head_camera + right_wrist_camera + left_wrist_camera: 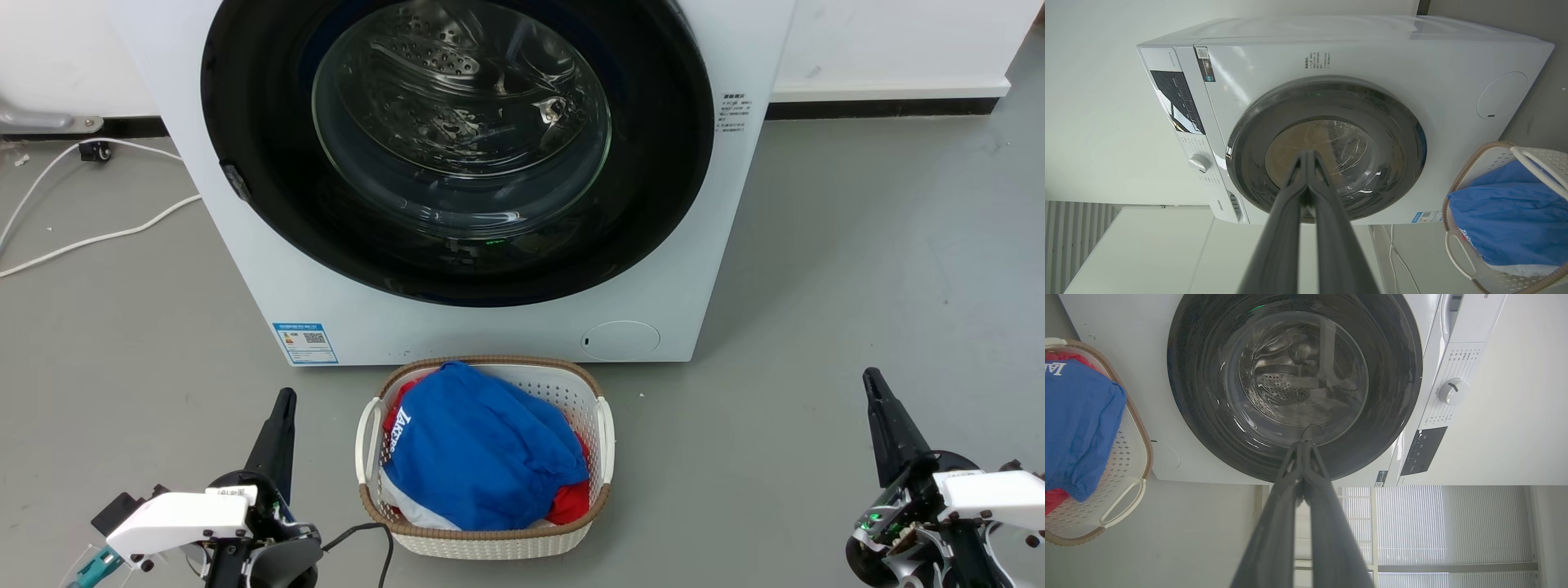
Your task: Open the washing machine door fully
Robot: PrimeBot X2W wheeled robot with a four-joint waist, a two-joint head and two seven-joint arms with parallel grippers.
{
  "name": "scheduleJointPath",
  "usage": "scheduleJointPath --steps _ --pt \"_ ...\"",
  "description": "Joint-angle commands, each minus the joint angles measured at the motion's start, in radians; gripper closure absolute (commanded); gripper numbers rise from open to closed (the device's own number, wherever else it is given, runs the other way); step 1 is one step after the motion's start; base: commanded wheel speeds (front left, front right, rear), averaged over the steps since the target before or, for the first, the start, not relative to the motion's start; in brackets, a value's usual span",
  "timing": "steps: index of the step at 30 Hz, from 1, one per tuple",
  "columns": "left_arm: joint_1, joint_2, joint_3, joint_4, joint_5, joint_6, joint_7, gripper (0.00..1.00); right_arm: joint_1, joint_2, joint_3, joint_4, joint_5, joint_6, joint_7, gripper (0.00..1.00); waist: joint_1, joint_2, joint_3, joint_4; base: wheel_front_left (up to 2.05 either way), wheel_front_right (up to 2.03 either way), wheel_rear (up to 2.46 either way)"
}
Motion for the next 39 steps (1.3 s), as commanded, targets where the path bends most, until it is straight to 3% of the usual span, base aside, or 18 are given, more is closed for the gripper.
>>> scheduleJointPath --steps 1,22,23,32,39 --pt "-0.006 -0.002 0.002 0.0 -0.001 -0.003 0.002 1.0 -0.011 0.003 -0.001 0.001 -0.006 0.0 0.004 1.0 0.0 0.0 0.0 0.0 0.0 0.0 0.0" --pt "-0.006 -0.002 0.002 0.0 -0.001 -0.003 0.002 1.0 -0.011 0.005 -0.005 0.001 -0.008 0.0 0.007 1.0 0.0 0.0 0.0 0.0 0.0 0.0 0.0" --pt "0.0 0.0 0.0 0.0 -0.001 0.0 0.0 0.0 0.0 0.002 -0.003 0.0 -0.004 0.0 0.003 0.0 0.0 0.0 0.0 0.0 0.0 0.0 0.0" --pt "0.023 -0.001 -0.012 -0.003 0.045 0.0 -0.033 0.0 0.029 0.004 -0.005 0.009 -0.045 0.0 -0.029 0.0 0.0 0.0 0.001 0.0 0.0 0.0 0.0" --pt "0.023 -0.001 -0.015 -0.048 0.164 0.019 -0.067 0.0 0.038 0.005 -0.016 -0.033 -0.196 0.0 -0.063 0.0 0.0 0.0 0.004 0.0 0.0 0.0 0.0"
